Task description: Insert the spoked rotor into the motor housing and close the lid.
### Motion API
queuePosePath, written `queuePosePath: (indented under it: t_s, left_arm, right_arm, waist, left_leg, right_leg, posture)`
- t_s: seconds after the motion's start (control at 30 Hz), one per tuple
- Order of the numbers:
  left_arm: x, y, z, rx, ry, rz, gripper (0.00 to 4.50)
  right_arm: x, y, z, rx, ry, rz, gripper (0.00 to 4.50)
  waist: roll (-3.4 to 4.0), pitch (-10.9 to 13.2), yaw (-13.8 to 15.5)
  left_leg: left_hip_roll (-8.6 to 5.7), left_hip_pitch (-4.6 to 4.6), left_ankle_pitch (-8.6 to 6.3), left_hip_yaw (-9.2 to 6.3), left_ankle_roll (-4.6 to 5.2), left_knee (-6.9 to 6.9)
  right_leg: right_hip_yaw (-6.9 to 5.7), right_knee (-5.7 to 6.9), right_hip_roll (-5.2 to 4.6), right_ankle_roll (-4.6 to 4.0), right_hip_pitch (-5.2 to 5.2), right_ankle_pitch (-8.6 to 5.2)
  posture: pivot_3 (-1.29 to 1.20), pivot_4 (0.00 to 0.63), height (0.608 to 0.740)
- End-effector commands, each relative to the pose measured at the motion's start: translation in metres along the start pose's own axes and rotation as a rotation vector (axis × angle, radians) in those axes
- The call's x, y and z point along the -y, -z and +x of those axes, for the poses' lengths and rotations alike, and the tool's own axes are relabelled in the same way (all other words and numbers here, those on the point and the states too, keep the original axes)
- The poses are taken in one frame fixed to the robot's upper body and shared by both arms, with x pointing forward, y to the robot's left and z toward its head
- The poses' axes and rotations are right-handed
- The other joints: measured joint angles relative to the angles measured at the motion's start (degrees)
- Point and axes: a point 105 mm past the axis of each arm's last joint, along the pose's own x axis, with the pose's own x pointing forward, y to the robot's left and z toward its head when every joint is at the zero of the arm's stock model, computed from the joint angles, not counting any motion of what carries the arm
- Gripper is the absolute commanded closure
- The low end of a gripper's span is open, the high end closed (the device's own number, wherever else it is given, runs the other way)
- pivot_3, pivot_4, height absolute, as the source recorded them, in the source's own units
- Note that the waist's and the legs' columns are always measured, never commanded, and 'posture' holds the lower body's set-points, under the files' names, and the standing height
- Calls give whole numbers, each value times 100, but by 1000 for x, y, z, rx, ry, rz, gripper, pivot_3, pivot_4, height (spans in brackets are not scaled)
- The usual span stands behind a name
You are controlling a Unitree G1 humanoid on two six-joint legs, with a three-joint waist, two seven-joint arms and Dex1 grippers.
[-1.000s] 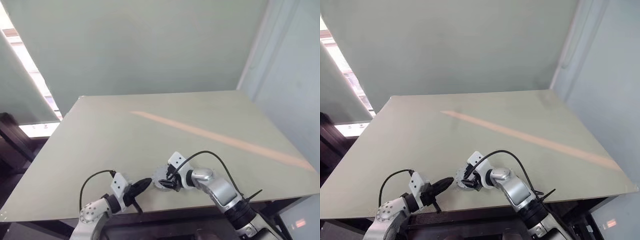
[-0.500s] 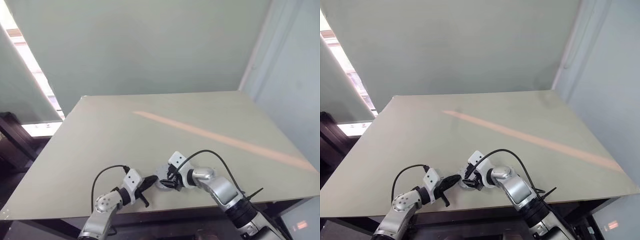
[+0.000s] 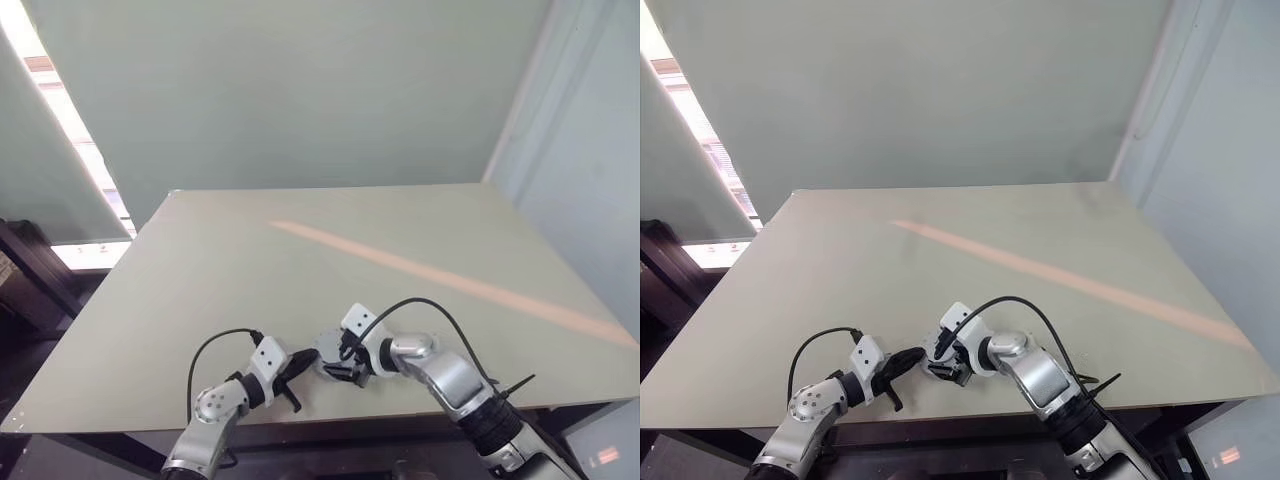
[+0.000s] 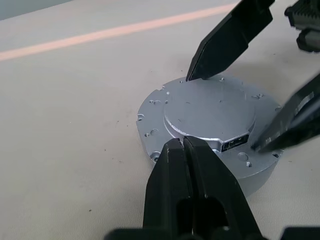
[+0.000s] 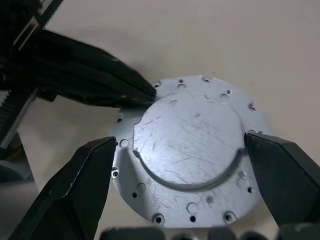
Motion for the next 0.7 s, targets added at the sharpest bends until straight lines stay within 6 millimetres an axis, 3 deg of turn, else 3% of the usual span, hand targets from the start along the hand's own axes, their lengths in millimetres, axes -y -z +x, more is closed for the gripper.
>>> queuePosePath:
  t_s: [0.03,0.27,0.5,0.7]
  left_arm:
    - [8,13,2,-57,35,-5,4500]
    - [11,15,5,-58,53,-5,4500]
    - [10,15,6,-58,61,-1,4500]
    - [9,15,6,-58,67,6,4500]
  right_arm:
    - [15,-32,-12,148,49,54,27]
    - [32,-52,-33,310,8,397,27]
    - [56,-25,-39,243,70,809,27]
    - [52,0,-33,180,7,1075,27]
  waist:
    - [0,0,1]
    - [5,-2,2]
    - [18,-10,4]
    - [33,-14,1]
  left_leg:
    - [0,0,0,0,0,0]
    - [0,-2,0,-1,0,1]
    - [-1,-2,0,-3,0,2]
    - [-3,-5,0,-1,0,2]
  right_leg:
    - [0,0,0,0,0,0]
    - [0,1,0,1,2,0]
    - [1,1,0,1,1,0]
    - [4,1,-1,0,2,0]
  posture:
    - [0,0,740]
    - [0,0,740]
    - [0,0,740]
    - [0,0,740]
